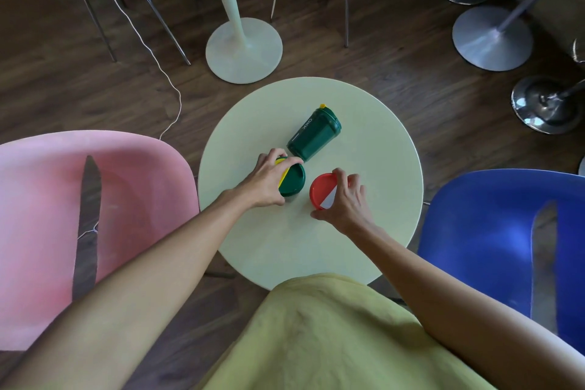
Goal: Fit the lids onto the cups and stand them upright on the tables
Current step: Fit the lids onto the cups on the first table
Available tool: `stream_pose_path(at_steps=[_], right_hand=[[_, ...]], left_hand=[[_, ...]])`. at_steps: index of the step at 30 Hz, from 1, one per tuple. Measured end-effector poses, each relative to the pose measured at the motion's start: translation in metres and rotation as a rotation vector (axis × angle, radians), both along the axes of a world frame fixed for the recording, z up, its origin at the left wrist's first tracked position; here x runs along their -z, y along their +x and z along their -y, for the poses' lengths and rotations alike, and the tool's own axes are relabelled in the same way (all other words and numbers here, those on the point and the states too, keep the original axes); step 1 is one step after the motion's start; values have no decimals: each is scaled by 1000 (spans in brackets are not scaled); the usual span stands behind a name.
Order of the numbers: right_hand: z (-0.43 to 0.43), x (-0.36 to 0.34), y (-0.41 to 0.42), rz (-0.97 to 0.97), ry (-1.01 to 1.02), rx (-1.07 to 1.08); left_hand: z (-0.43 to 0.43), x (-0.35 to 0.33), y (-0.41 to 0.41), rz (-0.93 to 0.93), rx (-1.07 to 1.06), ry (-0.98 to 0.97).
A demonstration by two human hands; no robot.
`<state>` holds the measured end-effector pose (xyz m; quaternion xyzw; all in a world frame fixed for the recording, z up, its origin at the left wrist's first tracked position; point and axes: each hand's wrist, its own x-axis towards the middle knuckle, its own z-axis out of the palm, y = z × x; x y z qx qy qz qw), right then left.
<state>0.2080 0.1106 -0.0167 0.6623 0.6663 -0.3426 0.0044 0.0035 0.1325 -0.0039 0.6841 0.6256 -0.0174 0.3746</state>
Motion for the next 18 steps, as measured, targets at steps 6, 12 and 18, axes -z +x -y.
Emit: stream_pose_path(at_steps=[6, 12, 18], right_hand=[[3, -2, -1, -23, -1, 26], [10, -3, -8, -37, 0, 43], [10, -5, -10, -30, -3, 39]], left_hand=[[-5, 0, 3, -12, 72, 49], [-7, 0, 3, -22, 105, 78], [-2, 8, 3, 25, 69, 84]])
